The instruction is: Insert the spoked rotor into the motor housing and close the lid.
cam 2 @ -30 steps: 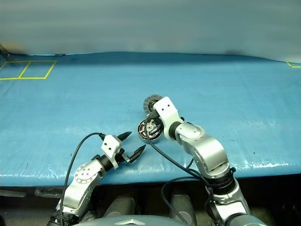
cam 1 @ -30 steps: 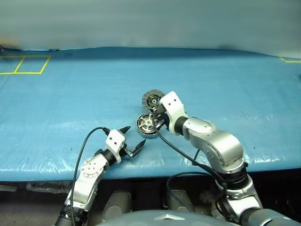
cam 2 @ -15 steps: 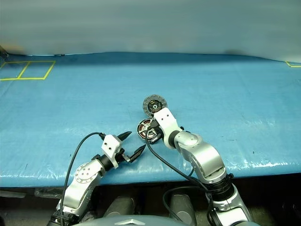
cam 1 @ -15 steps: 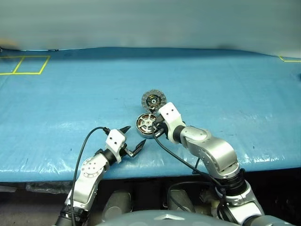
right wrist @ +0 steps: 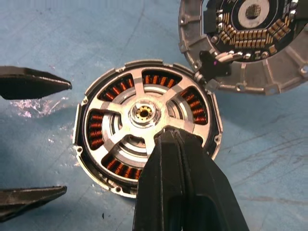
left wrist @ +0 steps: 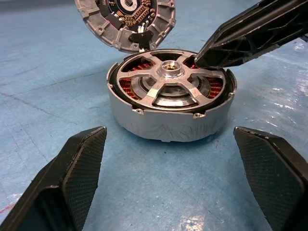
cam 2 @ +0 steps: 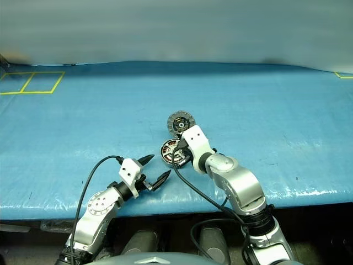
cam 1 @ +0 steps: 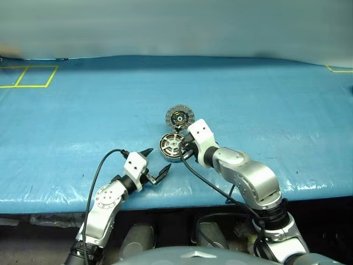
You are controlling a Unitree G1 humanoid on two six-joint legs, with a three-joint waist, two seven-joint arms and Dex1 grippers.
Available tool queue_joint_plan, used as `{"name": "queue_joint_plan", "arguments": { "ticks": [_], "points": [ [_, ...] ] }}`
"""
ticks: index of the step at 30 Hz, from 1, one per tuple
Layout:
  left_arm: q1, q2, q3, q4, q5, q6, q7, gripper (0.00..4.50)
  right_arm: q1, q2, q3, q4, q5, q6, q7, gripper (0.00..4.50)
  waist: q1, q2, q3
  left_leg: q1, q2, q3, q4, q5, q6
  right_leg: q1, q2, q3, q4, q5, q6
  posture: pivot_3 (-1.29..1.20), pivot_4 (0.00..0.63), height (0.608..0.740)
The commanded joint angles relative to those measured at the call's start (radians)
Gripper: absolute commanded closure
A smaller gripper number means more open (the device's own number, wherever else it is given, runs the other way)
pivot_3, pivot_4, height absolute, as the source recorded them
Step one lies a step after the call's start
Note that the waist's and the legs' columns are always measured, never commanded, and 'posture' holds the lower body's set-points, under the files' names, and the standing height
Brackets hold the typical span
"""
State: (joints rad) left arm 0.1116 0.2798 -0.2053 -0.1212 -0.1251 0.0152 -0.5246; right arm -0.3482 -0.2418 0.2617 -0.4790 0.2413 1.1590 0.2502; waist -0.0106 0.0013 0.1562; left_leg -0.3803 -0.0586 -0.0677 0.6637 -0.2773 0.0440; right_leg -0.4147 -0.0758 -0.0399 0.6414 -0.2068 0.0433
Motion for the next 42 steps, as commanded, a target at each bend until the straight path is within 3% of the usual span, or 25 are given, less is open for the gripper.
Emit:
{"name": "queue_joint_plan", "arguments": {
  "ticks": [1, 15, 27, 37, 42],
  "points": [
    [0.003, 0.001, 0.001, -0.041, 0.0, -0.007, -0.002, 0.0, -0.028, 0.022, -0.019, -0.023, -0.002, -0.037, -0.011, 4.47, 0.0, 0.0, 0.0, 0.0, 0.0, 0.0, 0.0, 0.0, 0.0, 0.0, 0.0, 0.0, 0.0, 0.0, 0.0, 0.0, 0.15, 0.74],
    [0.005, -0.004, -0.002, -0.041, 0.001, -0.007, 0.001, 0.0, -0.008, 0.077, 0.024, 0.142, -0.02, -0.133, -0.006, 4.47, -0.001, 0.0, 0.0, 0.0, 0.0, 0.0, 0.0, 0.001, -0.002, 0.0, 0.001, 0.0, 0.0, 0.0, 0.0, 0.0, 0.15, 0.74],
    [-0.005, -0.009, -0.004, -0.033, -0.001, -0.008, -0.001, 0.0, 0.061, 0.094, 0.047, 0.198, -0.017, -0.072, -0.013, 4.47, -0.001, 0.001, -0.005, 0.003, 0.0, 0.0, -0.001, 0.0, 0.0, 0.002, 0.001, 0.0, 0.0, 0.0, 0.0, 0.0, 0.15, 0.74],
    [-0.008, -0.009, -0.004, -0.031, 0.003, -0.005, 0.002, 0.0, 0.031, 0.199, -0.071, 0.272, -0.004, -0.056, -0.071, 4.47, -0.003, 0.001, -0.007, 0.006, 0.001, 0.0, 0.0, 0.0, -0.001, 0.002, 0.002, 0.0, 0.0, 0.0, 0.0, 0.0, 0.15, 0.74],
    [-0.009, -0.007, -0.004, -0.032, 0.005, -0.005, 0.002, 0.0, 0.03, 0.197, -0.073, 0.269, -0.014, -0.05, -0.08, 4.47, -0.002, 0.001, -0.007, 0.007, 0.001, 0.0, 0.0, 0.0, -0.001, 0.002, 0.003, 0.0, 0.0, 0.0, 0.0, 0.0, 0.15, 0.74]
  ]
}}
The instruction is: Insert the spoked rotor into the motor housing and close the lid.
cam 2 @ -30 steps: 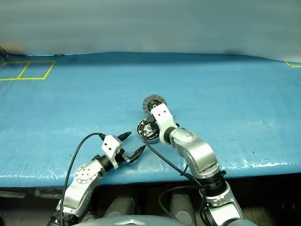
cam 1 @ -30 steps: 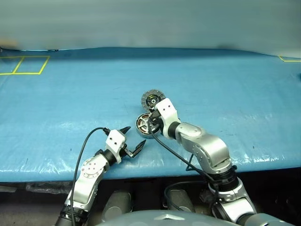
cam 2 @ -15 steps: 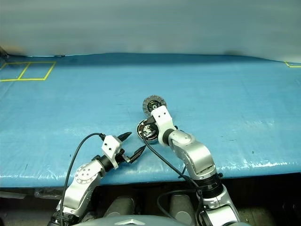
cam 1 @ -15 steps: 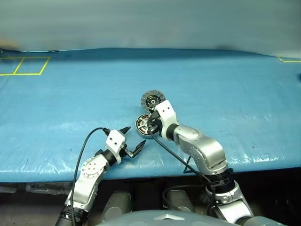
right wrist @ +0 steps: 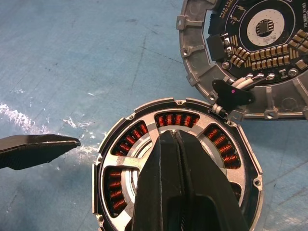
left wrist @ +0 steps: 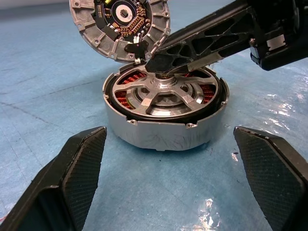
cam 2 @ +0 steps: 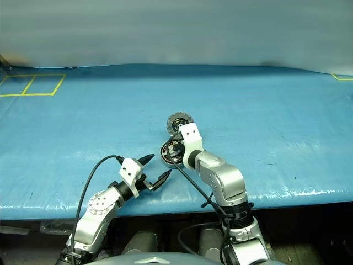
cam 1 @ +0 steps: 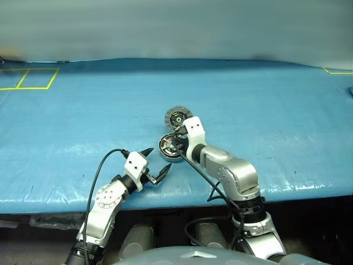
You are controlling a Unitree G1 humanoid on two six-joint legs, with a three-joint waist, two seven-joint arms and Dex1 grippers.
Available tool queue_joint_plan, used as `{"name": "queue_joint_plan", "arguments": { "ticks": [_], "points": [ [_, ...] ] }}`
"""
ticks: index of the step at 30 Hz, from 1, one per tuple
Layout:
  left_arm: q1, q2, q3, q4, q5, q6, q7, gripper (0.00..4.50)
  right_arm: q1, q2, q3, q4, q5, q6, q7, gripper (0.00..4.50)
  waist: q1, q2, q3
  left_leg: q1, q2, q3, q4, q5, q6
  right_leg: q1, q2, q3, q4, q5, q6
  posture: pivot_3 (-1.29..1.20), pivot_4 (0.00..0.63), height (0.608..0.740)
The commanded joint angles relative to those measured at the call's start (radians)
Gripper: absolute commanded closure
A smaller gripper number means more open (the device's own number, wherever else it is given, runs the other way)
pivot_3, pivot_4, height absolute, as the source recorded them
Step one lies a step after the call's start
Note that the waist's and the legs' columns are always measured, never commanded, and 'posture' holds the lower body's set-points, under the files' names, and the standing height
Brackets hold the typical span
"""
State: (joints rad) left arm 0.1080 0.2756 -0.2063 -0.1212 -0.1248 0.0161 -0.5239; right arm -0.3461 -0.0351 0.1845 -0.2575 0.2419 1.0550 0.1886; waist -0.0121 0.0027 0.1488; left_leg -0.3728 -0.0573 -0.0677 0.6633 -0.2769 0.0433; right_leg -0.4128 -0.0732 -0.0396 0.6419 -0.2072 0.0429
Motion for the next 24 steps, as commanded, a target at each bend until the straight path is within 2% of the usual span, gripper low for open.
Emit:
{"name": "queue_joint_plan", "arguments": {
  "ticks": [1, 5, 7, 11, 15, 20, 24],
  "points": [
    [-0.005, -0.003, -0.003, -0.032, 0.004, -0.006, 0.001, 0.0, 0.03, -0.014, 0.007, 0.041, -0.014, 0.061, -0.019, 4.47, 0.0, 0.0, 0.0, 0.0, 0.0, 0.0, 0.0, 0.0, 0.0, 0.0, 0.0, 0.0, 0.0, 0.0, 0.0, 0.0, 0.15, 0.74],
    [-0.006, -0.003, -0.001, -0.03, 0.004, -0.009, 0.0, 0.0, 0.058, -0.042, 0.029, -0.002, -0.009, 0.086, -0.007, 4.47, 0.002, 0.0, 0.0, 0.0, 0.0, 0.0, 0.0, 0.0, 0.0, 0.0, 0.0, 0.0, 0.0, 0.0, 0.0, 0.0, 0.15, 0.74],
    [-0.006, -0.003, -0.001, -0.028, 0.004, -0.01, 0.0, 0.0, 0.073, -0.092, 0.088, -0.032, -0.023, 0.072, 0.018, 4.47, 0.003, 0.0, -0.001, 0.0, -0.001, 0.0, 0.0, 0.0, 0.001, 0.0, -0.001, 0.0, 0.0, 0.0, 0.0, 0.0, 0.15, 0.74],
    [-0.007, -0.004, -0.001, -0.026, 0.002, -0.01, -0.001, 0.0, 0.081, -0.204, 0.228, -0.059, -0.09, -0.04, 0.058, 4.47, 0.002, 0.0, -0.001, 0.0, -0.002, 0.0, -0.001, -0.001, 0.002, 0.0, -0.001, 0.0, -0.001, -0.001, 0.001, 0.0, 0.15, 0.74],
    [-0.009, -0.004, -0.001, -0.024, 0.002, -0.013, -0.002, 0.0, 0.088, -0.281, 0.314, -0.037, -0.164, -0.182, 0.094, 4.47, 0.002, 0.0, -0.002, 0.0, -0.002, 0.0, -0.001, -0.001, 0.002, 0.001, -0.002, 0.0, -0.002, -0.002, 0.002, 0.0, 0.15, 0.74],
    [-0.008, -0.003, 0.0, -0.025, 0.001, -0.011, -0.002, 0.0, 0.099, -0.232, 0.266, 0.018, -0.154, -0.199, 0.092, 4.47, 0.001, -0.003, -0.003, 0.0, -0.001, 0.0, 0.0, -0.001, 0.001, 0.001, -0.004, 0.0, -0.002, -0.004, 0.007, 0.0, 0.15, 0.74],
    [-0.006, -0.001, 0.002, -0.028, 0.001, -0.007, -0.001, 0.0, 0.089, -0.049, 0.054, 0.044, -0.041, 0.004, 0.026, 4.47, 0.001, -0.004, -0.004, 0.001, 0.001, -0.001, 0.0, 0.0, 0.0, 0.002, -0.004, 0.0, -0.001, -0.004, 0.006, 0.0, 0.15, 0.74]
  ]
}}
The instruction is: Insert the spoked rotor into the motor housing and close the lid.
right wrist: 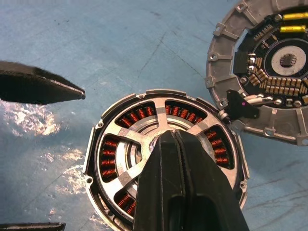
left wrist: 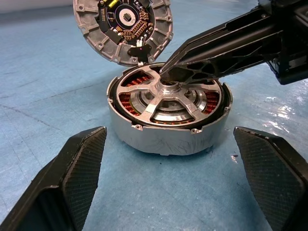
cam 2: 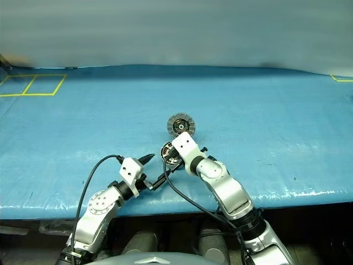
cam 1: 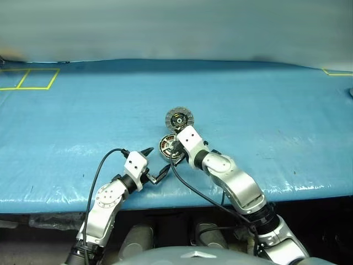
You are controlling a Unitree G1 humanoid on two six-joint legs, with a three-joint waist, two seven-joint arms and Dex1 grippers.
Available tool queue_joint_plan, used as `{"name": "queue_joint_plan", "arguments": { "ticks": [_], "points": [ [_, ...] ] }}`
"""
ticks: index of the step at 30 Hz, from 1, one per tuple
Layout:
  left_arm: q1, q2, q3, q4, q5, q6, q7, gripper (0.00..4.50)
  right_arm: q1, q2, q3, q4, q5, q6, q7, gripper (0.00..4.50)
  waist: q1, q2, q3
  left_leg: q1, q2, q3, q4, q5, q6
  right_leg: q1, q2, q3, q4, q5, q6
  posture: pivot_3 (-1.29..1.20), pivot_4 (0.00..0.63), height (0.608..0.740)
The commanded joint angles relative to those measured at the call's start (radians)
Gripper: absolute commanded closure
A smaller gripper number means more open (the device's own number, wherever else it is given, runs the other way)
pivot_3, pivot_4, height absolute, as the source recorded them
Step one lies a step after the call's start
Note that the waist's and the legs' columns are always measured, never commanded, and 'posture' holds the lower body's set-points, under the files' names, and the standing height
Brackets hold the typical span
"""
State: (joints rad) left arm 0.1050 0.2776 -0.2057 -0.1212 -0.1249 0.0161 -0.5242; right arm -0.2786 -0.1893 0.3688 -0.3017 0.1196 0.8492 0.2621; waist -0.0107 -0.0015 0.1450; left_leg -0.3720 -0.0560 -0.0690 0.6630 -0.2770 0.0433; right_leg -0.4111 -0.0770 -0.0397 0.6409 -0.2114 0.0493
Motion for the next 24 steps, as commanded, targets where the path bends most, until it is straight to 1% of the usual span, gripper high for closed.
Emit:
{"name": "queue_joint_plan", "arguments": {
  "ticks": [1, 4, 5, 7, 10, 11, 12, 17, 22, 24],
  "points": [
    [-0.003, -0.002, 0.001, -0.029, 0.001, -0.006, -0.001, 0.0, 0.017, 0.142, -0.174, 0.085, 0.1, 0.258, -0.056, 4.47, 0.0, 0.0, 0.0, 0.0, 0.001, 0.0, 0.0, 0.0, -0.001, 0.0, 0.0, 0.002, 0.0, 0.0, -0.001, 0.0, 0.15, 0.74],
    [-0.001, -0.001, 0.0, -0.03, 0.001, -0.006, -0.001, 0.0, 0.008, 0.197, -0.245, 0.062, 0.139, 0.35, -0.064, 4.47, 0.0, 0.0, -0.001, 0.0, 0.0, -0.001, 0.0, 0.0, -0.001, 0.0, 0.0, 0.001, 0.0, 0.0, -0.001, 0.0, 0.15, 0.74],
    [-0.001, -0.001, 0.0, -0.031, 0.0, -0.005, -0.002, 0.0, 0.006, 0.189, -0.238, 0.049, 0.143, 0.362, -0.058, 4.47, 0.0, 0.0, -0.001, 0.0, 0.0, -0.001, 0.0, 0.0, -0.001, 0.0, 0.0, 0.001, 0.0, 0.001, -0.002, 0.0, 0.15, 0.74],
    [-0.001, -0.001, 0.0, -0.03, 0.0, -0.005, -0.002, 0.0, 0.006, 0.136, -0.176, 0.019, 0.123, 0.338, -0.04, 4.47, 0.0, 0.0, 0.0, 0.0, -0.001, -0.001, -0.001, 0.0, 0.0, -0.001, 0.0, 0.001, 0.0, 0.002, -0.005, 0.0, 0.15, 0.74],
    [-0.001, -0.002, 0.0, -0.029, -0.001, -0.006, -0.003, 0.0, 0.008, -0.008, -0.01, -0.019, 0.035, 0.194, 0.0, 4.47, 0.0, 0.001, 0.0, 0.0, -0.003, -0.001, -0.003, -0.001, 0.001, -0.001, 0.001, -0.001, 0.0, 0.002, -0.006, 0.0, 0.15, 0.74],
    [-0.001, -0.002, 0.0, -0.028, -0.001, -0.006, -0.003, 0.0, 0.011, -0.041, 0.025, -0.022, 0.012, 0.147, 0.006, 4.47, 0.0, 0.001, 0.0, -0.001, -0.003, -0.001, -0.003, -0.001, 0.002, -0.002, 0.001, -0.001, 0.0, 0.002, -0.005, 0.0, 0.15, 0.74],
    [-0.001, -0.002, 0.0, -0.028, -0.001, -0.006, -0.003, 0.0, 0.02, -0.045, 0.027, -0.021, 0.006, 0.112, 0.002, 4.47, 0.0, 0.001, -0.001, -0.001, -0.004, -0.001, -0.003, -0.001, 0.002, -0.002, 0.001, -0.001, -0.001, 0.001, -0.004, 0.0, 0.15, 0.74],
    [-0.003, -0.004, -0.002, -0.025, -0.001, -0.006, -0.004, 0.0, 0.041, 0.005, -0.042, -0.001, 0.009, 0.006, -0.026, 4.47, -0.001, 0.001, 0.0, -0.003, -0.004, -0.001, -0.003, -0.002, 0.002, -0.001, 0.0, 0.0, -0.003, 0.001, -0.004, 0.0, 0.15, 0.74],
    [-0.006, -0.004, -0.002, -0.022, 0.0, -0.007, -0.004, 0.0, 0.04, 0.023, -0.07, 0.038, -0.022, -0.006, -0.064, 4.47, 0.002, 0.001, 0.0, -0.003, -0.003, -0.003, -0.002, -0.002, 0.0, -0.002, 0.0, 0.0, -0.002, -0.001, -0.001, 0.0, 0.15, 0.74],
    [-0.005, -0.003, -0.001, -0.022, 0.0, -0.007, -0.004, 0.0, 0.046, 0.039, -0.094, 0.043, -0.009, -0.002, -0.069, 4.47, 0.003, 0.001, 0.0, -0.003, -0.003, -0.004, -0.001, -0.001, 0.0, -0.002, 0.0, -0.001, -0.002, -0.001, -0.001, 0.0, 0.15, 0.74]
  ]
}}
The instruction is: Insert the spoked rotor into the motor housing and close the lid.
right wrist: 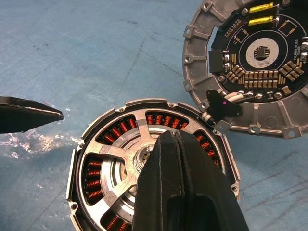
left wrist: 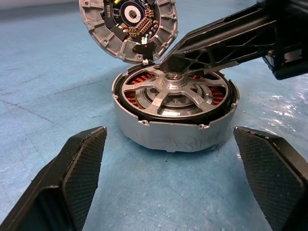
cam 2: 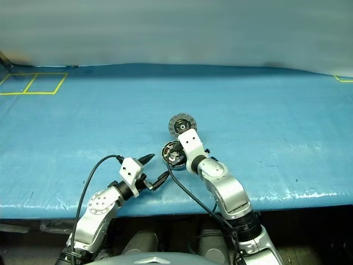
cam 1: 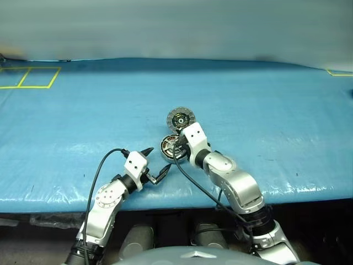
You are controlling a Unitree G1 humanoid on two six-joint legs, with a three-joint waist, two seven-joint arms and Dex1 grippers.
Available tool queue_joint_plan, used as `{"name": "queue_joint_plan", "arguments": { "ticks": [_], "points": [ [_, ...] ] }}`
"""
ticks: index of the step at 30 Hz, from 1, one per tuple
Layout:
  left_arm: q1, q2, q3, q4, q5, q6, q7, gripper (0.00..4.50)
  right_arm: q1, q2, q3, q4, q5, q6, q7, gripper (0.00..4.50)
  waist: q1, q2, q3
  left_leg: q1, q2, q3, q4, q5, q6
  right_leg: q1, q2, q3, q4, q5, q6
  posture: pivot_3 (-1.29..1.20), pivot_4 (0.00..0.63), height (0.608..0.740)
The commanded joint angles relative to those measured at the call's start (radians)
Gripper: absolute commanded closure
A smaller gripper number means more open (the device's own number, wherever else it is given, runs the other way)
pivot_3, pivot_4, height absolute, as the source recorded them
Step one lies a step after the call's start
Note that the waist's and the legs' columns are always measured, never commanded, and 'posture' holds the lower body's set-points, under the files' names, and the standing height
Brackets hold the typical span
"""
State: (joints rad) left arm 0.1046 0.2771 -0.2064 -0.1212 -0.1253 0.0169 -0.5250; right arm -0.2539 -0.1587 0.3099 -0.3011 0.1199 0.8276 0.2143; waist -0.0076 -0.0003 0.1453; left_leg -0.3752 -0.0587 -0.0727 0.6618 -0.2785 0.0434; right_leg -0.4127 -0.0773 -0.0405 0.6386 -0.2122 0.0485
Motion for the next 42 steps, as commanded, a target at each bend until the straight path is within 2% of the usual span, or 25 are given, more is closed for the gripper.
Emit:
{"name": "queue_joint_plan", "arguments": {
  "ticks": [1, 13, 19, 21, 31, 37, 42],
  "points": [
    [-0.005, -0.002, 0.0, -0.022, 0.001, -0.007, -0.003, 0.0, 0.023, 0.018, -0.046, 0.04, 0.001, 0.024, -0.02, 4.47, 0.0, 0.0, 0.0, 0.0, 0.0, 0.0, 0.0, 0.0, 0.0, 0.0, 0.0, 0.0, 0.0, 0.0, 0.0, 0.0, 0.15, 0.74],
    [-0.003, 0.0, 0.002, -0.022, -0.002, -0.004, -0.005, 0.0, 0.063, -0.039, 0.031, -0.052, -0.011, 0.017, 0.047, 4.47, -0.003, 0.001, 0.001, -0.002, -0.001, 0.0, -0.001, -0.001, 0.001, 0.0, 0.001, 0.0, -0.001, 0.002, -0.003, 0.0, 0.15, 0.74],
    [-0.003, -0.001, -0.001, -0.024, -0.001, -0.006, -0.006, 0.0, 0.051, -0.035, -0.004, -0.066, -0.014, 0.028, 0.038, 4.47, -0.002, 0.001, 0.001, -0.002, 0.0, 0.0, -0.001, -0.001, 0.001, 0.0, 0.001, 0.0, -0.001, 0.001, -0.003, 0.0, 0.15, 0.74],
    [-0.003, -0.001, -0.001, -0.026, 0.0, -0.005, -0.005, 0.0, 0.051, -0.039, -0.018, -0.086, 0.006, 0.083, 0.049, 4.47, -0.002, 0.001, 0.001, -0.002, -0.001, 0.0, -0.001, -0.001, 0.001, 0.0, 0.001, 0.0, -0.001, 0.001, -0.003, 0.0, 0.15, 0.74],
    [-0.002, -0.001, -0.004, -0.031, 0.002, -0.005, -0.004, 0.0, 0.065, -0.061, -0.015, -0.156, 0.023, 0.17, 0.063, 4.47, -0.001, 0.001, 0.001, -0.002, -0.001, -0.001, -0.001, -0.001, 0.001, 0.0, 0.0, 0.0, -0.001, 0.001, -0.003, 0.0, 0.15, 0.74],
    [-0.004, -0.002, -0.004, -0.029, 0.001, -0.006, -0.005, 0.0, -0.137, -0.203, -0.16, -0.204, 0.013, 0.275, 0.084, 4.47, 0.0, 0.003, 0.006, -0.004, -0.002, 0.0, 0.001, -0.001, 0.001, 0.0, 0.001, -0.001, -0.001, 0.002, -0.001, 0.0, 0.15, 0.74],
    [-0.01, -0.005, -0.004, -0.023, -0.002, -0.01, -0.007, 0.0, -0.292, -0.32, -0.127, -0.091, -0.044, 0.282, 0.097, 4.47, -0.002, 0.003, 0.006, -0.005, -0.001, 0.0, -0.001, 0.0, 0.001, -0.001, 0.0, 0.0, 0.0, 0.002, -0.004, 0.0, 0.15, 0.74]
  ]
}}
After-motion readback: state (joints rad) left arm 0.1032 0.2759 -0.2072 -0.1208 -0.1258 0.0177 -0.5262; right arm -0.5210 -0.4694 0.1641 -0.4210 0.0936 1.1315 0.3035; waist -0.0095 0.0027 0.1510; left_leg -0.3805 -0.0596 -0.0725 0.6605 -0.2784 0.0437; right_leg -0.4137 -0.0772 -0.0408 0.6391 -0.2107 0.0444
